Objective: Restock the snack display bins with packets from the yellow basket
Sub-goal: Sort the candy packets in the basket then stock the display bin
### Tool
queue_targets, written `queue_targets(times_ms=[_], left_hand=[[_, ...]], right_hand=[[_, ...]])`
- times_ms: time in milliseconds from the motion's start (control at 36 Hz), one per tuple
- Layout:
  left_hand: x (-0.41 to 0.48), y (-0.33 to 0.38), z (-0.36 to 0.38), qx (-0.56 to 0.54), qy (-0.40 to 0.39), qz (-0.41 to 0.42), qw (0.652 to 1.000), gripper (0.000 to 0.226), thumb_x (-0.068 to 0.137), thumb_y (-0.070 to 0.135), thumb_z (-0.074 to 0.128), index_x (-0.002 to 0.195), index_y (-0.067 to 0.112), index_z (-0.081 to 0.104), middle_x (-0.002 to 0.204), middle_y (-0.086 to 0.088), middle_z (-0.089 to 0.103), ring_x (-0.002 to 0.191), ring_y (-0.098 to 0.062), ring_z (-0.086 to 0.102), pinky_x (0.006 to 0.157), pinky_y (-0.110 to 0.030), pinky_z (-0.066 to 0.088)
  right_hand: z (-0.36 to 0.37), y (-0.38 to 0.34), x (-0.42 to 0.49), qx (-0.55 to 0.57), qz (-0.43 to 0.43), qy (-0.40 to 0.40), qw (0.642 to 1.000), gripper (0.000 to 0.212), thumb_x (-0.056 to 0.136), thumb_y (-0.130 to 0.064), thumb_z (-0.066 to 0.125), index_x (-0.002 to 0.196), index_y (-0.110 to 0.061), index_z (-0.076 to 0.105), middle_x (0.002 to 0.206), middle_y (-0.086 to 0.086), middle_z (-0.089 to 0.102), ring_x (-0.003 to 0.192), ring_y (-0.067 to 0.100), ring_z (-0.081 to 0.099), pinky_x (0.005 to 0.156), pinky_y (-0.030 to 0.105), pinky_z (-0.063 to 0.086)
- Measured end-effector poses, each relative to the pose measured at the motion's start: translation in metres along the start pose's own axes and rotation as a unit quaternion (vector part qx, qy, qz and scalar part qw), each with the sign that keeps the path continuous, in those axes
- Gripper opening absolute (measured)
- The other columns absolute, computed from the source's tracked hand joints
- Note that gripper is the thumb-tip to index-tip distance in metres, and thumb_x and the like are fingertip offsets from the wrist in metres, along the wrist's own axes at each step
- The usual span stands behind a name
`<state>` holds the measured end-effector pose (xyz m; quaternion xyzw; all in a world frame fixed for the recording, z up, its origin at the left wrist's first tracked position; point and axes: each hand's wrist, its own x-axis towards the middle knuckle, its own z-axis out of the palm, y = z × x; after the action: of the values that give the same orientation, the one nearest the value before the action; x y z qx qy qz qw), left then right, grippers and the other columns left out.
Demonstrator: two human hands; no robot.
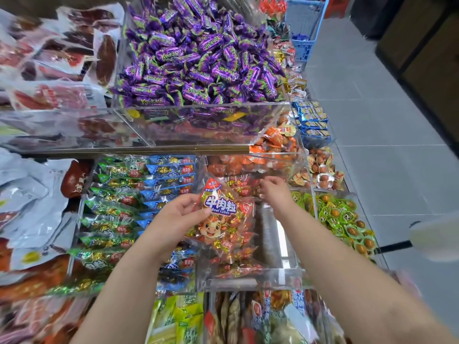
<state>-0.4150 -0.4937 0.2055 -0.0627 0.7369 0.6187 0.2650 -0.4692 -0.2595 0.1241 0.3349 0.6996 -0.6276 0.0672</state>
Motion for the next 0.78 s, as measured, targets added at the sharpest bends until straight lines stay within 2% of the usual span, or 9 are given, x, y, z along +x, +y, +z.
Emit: queue_targets(times_ms=[56,139,222,306,389,500,556,611,778], left_hand=[[0.002,0.002,0.002,0.012,-0.006,0.008,1.0,0.022,0.088,0.023,0.067,0.11,0.025,0.062,0.097,0.005,0.075,0.091,-0.014,0.07,0.086,-0.039,0.051],[0.006,0.005,0.013,0.01,-0.012,0.042,0.999,0.014,0.093,0.018,0.061,0.1,0.029,0.057,0.087,0.02,0.073,0.078,0.003,0.069,0.065,-0.02,0.051],[0.012,0.008,0.029,0.023,-0.042,0.052,0.997,0.013,0.094,0.012,0.059,0.098,0.024,0.056,0.081,0.02,0.073,0.071,0.003,0.069,0.056,-0.011,0.049],[0.019,0.008,0.042,0.091,-0.049,0.059,0.993,0.011,0.092,0.022,0.064,0.094,0.03,0.058,0.083,0.016,0.073,0.078,0.003,0.067,0.064,-0.014,0.047],[0.025,0.009,0.045,0.199,0.08,0.106,0.971,0.012,0.085,0.032,0.07,0.094,0.032,0.062,0.091,0.018,0.066,0.085,0.002,0.062,0.07,-0.017,0.044],[0.034,0.008,0.034,0.432,0.283,0.169,0.839,0.06,0.08,0.049,0.069,0.127,0.016,0.052,0.13,-0.006,0.055,0.126,-0.027,0.046,0.103,-0.043,0.041],[0.042,0.003,0.028,0.507,0.251,0.085,0.82,0.098,0.079,0.062,0.062,0.151,0.012,0.017,0.159,-0.013,0.018,0.147,-0.033,0.008,0.117,-0.049,0.014],[0.05,-0.008,0.028,0.542,0.208,0.026,0.814,0.116,0.078,0.07,0.055,0.152,0.01,-0.012,0.161,-0.014,-0.011,0.147,-0.035,-0.015,0.117,-0.051,-0.003],[0.059,-0.027,0.034,0.583,0.245,0.044,0.773,0.108,0.084,0.05,0.058,0.15,0.008,-0.017,0.16,-0.018,-0.014,0.146,-0.036,-0.016,0.114,-0.052,-0.013]], right_hand=[[-0.011,-0.006,-0.022,-0.024,-0.069,0.007,0.997,0.027,0.091,-0.031,0.057,0.114,-0.018,0.059,0.108,-0.001,0.063,0.096,0.015,0.059,0.085,0.031,0.047],[-0.032,-0.017,-0.058,-0.052,-0.144,-0.153,0.976,0.02,0.083,-0.048,0.063,0.102,-0.041,0.063,0.1,-0.021,0.068,0.089,-0.002,0.064,0.073,0.016,0.048],[-0.048,-0.031,-0.078,-0.201,-0.183,-0.233,0.934,0.039,0.071,-0.045,0.077,0.105,-0.049,0.058,0.1,-0.036,0.059,0.092,-0.018,0.055,0.071,0.005,0.042],[-0.063,-0.04,-0.08,-0.266,-0.177,-0.218,0.922,0.046,0.067,-0.041,0.082,0.105,-0.043,0.056,0.1,-0.036,0.051,0.09,-0.023,0.046,0.066,0.001,0.037],[-0.08,-0.044,-0.077,-0.29,-0.187,-0.175,0.922,0.037,0.067,-0.037,0.083,0.094,-0.038,0.057,0.095,-0.026,0.057,0.085,-0.018,0.051,0.064,-0.001,0.04],[-0.091,-0.043,-0.067,-0.397,-0.197,-0.03,0.896,0.04,0.07,-0.039,0.08,0.102,-0.023,0.062,0.087,-0.01,0.059,0.079,0.011,0.057,0.063,0.023,0.042],[-0.09,-0.041,-0.063,-0.462,-0.196,0.016,0.865,0.038,0.072,-0.04,0.077,0.102,-0.025,0.06,0.082,-0.011,0.057,0.072,0.01,0.054,0.055,0.022,0.037],[-0.084,-0.038,-0.058,-0.508,-0.191,0.018,0.839,0.036,0.072,-0.039,0.074,0.103,-0.026,0.059,0.087,-0.007,0.062,0.072,0.012,0.054,0.053,0.023,0.038],[-0.06,-0.035,-0.048,-0.632,-0.186,0.015,0.752,0.018,0.077,-0.021,0.063,0.094,-0.018,0.058,0.092,0.003,0.064,0.085,0.025,0.063,0.065,0.032,0.051]])
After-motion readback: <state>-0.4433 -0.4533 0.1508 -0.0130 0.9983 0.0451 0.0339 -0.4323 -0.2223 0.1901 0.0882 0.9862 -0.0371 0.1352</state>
